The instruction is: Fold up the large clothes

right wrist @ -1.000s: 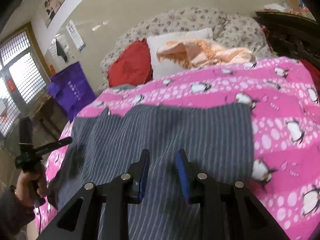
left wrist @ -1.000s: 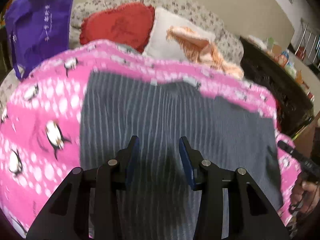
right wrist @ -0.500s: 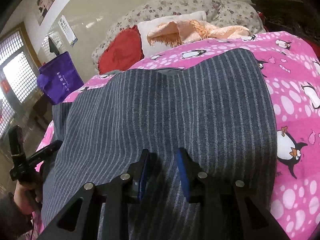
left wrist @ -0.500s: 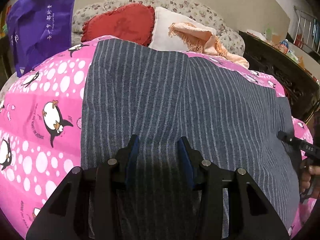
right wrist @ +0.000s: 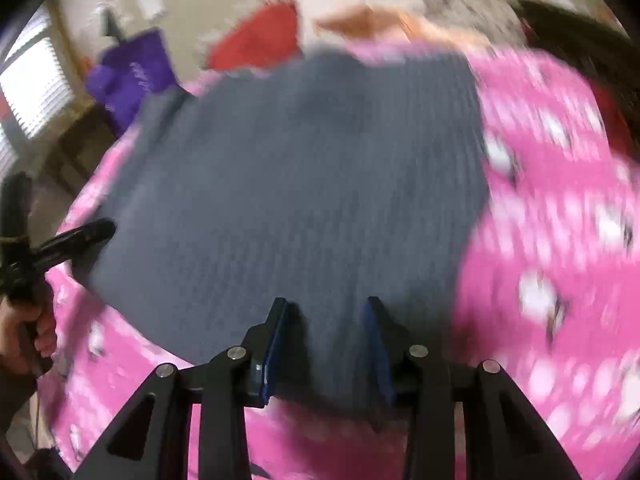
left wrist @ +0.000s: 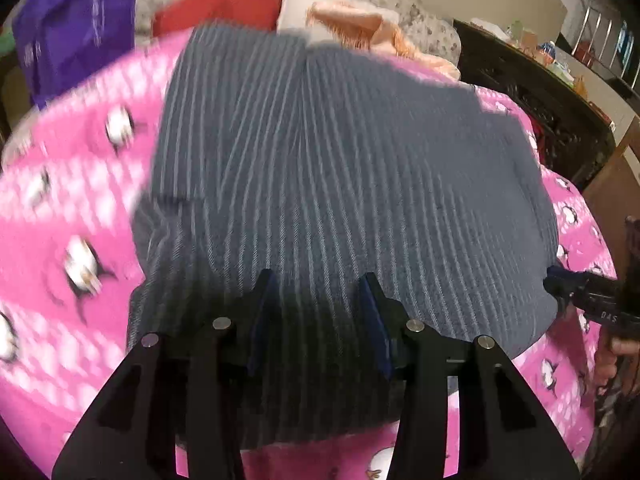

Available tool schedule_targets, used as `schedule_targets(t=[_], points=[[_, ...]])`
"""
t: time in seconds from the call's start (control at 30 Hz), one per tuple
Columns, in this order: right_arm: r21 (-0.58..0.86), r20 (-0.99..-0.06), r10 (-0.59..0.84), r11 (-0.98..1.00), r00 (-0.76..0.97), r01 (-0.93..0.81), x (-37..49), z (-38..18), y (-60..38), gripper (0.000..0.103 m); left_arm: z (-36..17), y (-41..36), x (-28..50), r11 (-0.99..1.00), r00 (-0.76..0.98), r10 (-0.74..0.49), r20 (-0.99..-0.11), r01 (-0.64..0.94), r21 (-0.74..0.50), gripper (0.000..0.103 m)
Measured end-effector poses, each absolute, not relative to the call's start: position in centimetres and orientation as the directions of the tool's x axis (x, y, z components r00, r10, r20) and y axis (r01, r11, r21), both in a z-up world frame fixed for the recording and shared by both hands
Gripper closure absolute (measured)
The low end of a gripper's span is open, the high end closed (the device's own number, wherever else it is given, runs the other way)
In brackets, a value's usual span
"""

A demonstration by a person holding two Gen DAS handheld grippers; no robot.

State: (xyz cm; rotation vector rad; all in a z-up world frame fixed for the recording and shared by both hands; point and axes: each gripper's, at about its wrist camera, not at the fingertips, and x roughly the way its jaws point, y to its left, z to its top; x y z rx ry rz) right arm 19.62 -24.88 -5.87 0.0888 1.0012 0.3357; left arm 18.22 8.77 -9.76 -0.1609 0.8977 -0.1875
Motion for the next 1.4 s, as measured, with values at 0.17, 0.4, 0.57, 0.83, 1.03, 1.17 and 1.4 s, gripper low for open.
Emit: schedule_targets(t=[0.17,0.4,0.57,0.83,1.03,1.17,1.4], points=[[0.29,-0.767,0.336,0.942,0.546,-0.172,18.3,-2.4,-27.5,0.066,-6.1,11.0,15.8,0.962,0.628,-0.252,-0.736,0.078,-0.263,0.061],[0.414,-0.728,0.423,0.899,0.539,-0.145,13.4,-1.9,-30.5,0.056,-7.0,16.3,8.5,0.951,0.619,-0.223,-0.753,-0.034,-0.309,0.035],[0.689,-0.636,0.563,0.723,0.527,0.059,12.1,-7.0,-32.0,0.038,-10.8,15.5,8.8,0.907,0.523,-0.338,-0.782,-0.039,-0.418,0.035],[0.797,-0.52,0.605,0.598,0.602,0.087,15.4,-10.0,-32.2,0.038,-11.8,17.5,11.4,0.803,0.616,-0.42,-0.666,-0.09,-0.589,0.025],[0.789,-0.498,0.614,0.614,0.612,0.027,18.1,-10.4,-31.2,0.059,-11.5,18.0,13.8,0.772,0.636,-0.441,-0.633,-0.092,-0.629,0.025],[0.771,-0.507,0.604,0.636,0.615,0.011,18.6,-10.6,-30.6,0.06,-11.5,17.9,15.6,0.773,0.634,-0.431,-0.642,-0.108,-0.625,0.05],[0.755,-0.508,0.604,0.655,0.614,-0.019,18.9,-9.4,-30.8,0.087,-10.0,16.3,14.7,0.818,0.623,-0.399,-0.672,-0.09,-0.569,0.085]])
